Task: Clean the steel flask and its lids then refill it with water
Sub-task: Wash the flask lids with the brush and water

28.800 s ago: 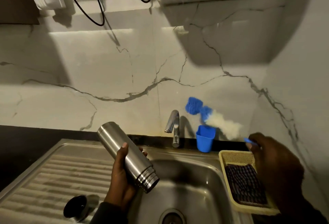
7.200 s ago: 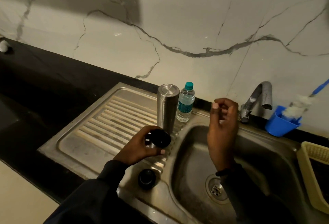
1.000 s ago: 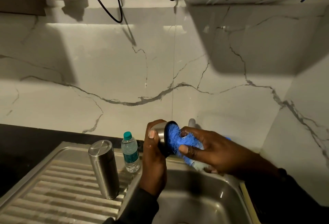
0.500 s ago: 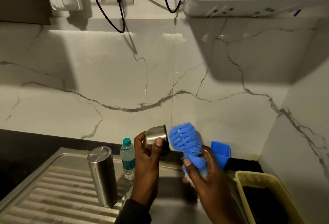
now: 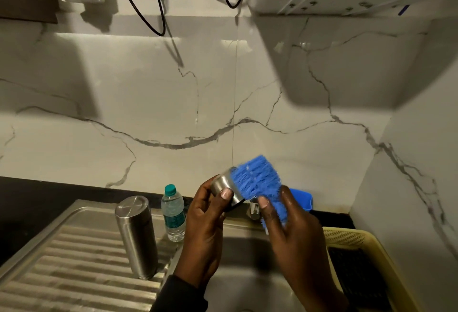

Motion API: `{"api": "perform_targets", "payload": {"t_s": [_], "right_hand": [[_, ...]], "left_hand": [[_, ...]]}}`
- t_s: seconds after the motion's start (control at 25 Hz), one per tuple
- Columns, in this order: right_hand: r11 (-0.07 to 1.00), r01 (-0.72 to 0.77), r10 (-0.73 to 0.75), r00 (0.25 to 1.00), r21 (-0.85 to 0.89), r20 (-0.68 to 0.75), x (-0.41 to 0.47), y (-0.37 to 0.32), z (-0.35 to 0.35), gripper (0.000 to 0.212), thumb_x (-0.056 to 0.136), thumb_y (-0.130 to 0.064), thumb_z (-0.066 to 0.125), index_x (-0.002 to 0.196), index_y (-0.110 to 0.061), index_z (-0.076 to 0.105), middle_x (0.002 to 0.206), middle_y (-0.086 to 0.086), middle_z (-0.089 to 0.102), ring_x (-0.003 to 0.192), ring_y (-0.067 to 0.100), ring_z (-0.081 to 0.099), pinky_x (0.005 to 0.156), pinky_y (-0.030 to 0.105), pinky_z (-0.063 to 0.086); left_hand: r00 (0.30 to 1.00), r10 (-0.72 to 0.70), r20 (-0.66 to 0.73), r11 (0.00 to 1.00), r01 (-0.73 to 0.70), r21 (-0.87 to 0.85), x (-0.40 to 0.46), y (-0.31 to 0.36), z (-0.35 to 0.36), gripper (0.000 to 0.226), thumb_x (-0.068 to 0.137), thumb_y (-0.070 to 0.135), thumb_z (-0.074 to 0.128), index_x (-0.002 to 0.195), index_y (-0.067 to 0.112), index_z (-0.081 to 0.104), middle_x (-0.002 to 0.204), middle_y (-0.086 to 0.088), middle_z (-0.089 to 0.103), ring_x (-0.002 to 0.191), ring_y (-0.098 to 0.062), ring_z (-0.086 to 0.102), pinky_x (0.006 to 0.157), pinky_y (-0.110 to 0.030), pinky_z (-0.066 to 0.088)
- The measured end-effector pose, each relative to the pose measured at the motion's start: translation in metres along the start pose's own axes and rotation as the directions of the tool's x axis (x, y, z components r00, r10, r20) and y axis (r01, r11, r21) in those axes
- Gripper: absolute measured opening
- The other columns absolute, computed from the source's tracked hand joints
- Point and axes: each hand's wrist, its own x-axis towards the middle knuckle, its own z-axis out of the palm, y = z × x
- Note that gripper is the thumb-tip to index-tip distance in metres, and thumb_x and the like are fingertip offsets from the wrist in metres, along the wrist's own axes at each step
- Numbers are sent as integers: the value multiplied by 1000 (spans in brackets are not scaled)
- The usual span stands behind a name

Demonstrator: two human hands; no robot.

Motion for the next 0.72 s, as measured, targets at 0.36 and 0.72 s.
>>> {"api": "perform_targets", "payload": {"t_s": [0.36, 0.72], "right_hand": [[993, -119, 118, 991, 10, 66, 2, -3, -1, 66, 87, -60, 40, 135, -17, 54, 102, 2, 72, 83, 2, 56, 64, 6, 40], [969, -196, 190, 980, 151, 55, 3, 0, -6, 58, 84, -55, 47, 124, -16, 59, 77, -24, 55, 66, -11, 58, 57, -3, 40]], "left_hand": [[991, -128, 27, 979, 130, -160, -4, -1, 1, 70, 68, 43, 78, 127, 10, 58, 125, -14, 67, 113, -32, 65, 83, -34, 59], [979, -188, 74, 937, 202, -286, 4, 0, -1, 72, 39, 40, 99, 104, 19, 78, 108, -11, 74, 94, -25, 73, 79, -34, 61]]}}
